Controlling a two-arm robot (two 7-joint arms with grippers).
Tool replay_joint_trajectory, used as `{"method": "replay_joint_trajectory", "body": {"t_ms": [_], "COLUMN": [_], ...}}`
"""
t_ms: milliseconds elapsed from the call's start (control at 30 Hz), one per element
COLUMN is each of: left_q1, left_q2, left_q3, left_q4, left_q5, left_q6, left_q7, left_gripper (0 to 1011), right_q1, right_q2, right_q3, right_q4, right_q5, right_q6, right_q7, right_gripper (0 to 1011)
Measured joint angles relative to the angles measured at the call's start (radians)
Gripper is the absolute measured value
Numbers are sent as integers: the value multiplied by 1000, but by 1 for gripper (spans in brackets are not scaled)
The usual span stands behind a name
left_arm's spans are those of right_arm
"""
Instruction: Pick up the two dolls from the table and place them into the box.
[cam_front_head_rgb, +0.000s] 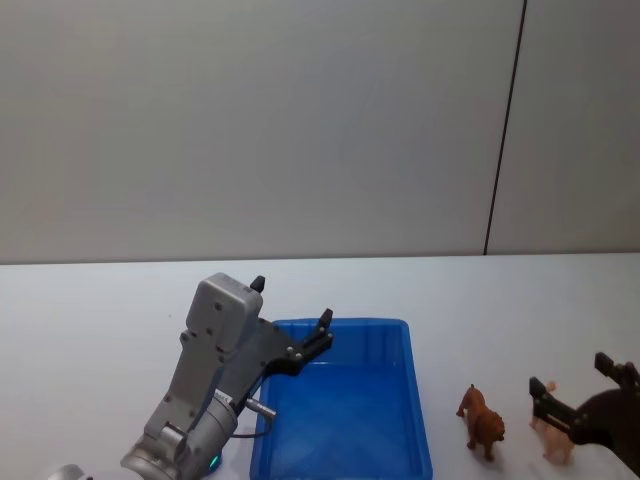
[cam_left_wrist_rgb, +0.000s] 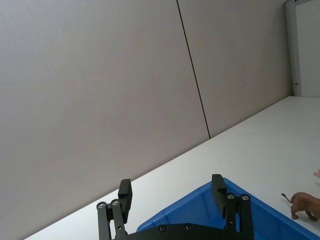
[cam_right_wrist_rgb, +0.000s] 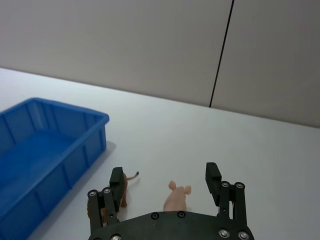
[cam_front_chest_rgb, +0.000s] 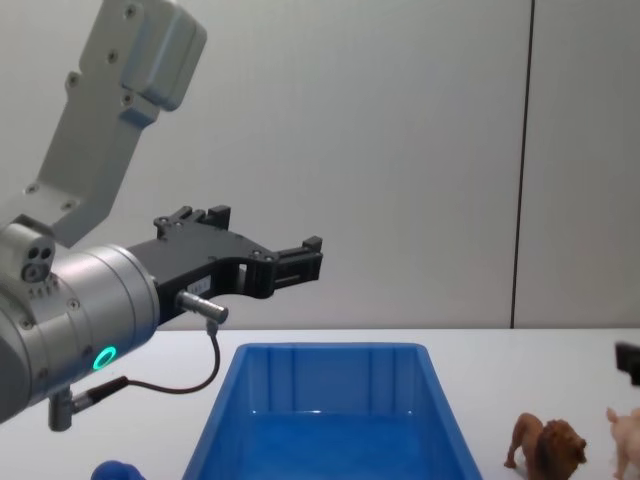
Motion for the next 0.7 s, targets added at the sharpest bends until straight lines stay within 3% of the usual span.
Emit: {"method": "replay_joint_trajectory", "body": {"t_ms": [367,700], "left_q1": [0,0], "left_q2": [0,0], "left_q3": [0,0], "left_q4": [0,0], "left_q5": [0,0], "left_q6": [0,0], "left_q7": [0,0], "left_gripper": [1001,1001], "right_q1": [-10,26], "right_q2": [18,-3], "right_q3": [10,0], "right_q4": [56,137], "right_q5": [6,11], "right_q6": [39,66], "right_q7": [34,65], "right_gripper": [1001,1001]}}
